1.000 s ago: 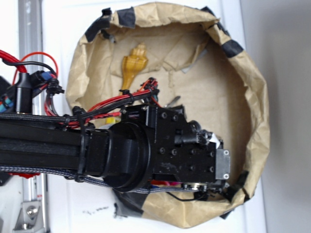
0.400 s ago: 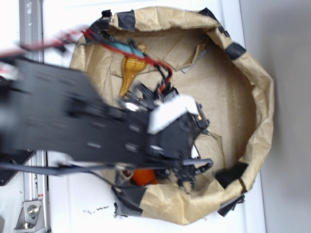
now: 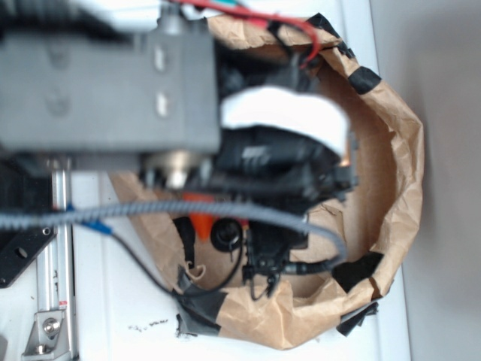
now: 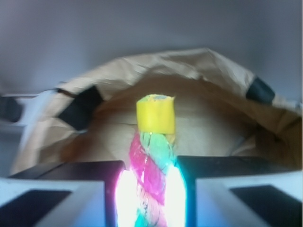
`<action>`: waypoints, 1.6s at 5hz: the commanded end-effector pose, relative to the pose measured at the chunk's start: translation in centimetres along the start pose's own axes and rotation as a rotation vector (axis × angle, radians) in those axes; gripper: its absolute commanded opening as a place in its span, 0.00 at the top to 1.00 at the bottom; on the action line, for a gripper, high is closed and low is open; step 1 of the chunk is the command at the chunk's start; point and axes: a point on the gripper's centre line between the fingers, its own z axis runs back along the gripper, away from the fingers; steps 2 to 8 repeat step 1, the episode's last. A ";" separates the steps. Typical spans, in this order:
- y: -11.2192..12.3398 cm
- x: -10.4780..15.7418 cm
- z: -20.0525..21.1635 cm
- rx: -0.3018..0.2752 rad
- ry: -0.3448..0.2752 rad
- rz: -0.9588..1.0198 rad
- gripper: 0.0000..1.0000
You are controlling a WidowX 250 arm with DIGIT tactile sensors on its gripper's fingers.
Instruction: Grab the multicolored rope.
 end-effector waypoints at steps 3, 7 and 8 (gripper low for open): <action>1.2 2.1 1.4 0.011 -0.013 0.005 1.00; 1.2 2.1 1.4 0.011 -0.013 0.005 1.00; 1.2 2.1 1.4 0.011 -0.013 0.005 1.00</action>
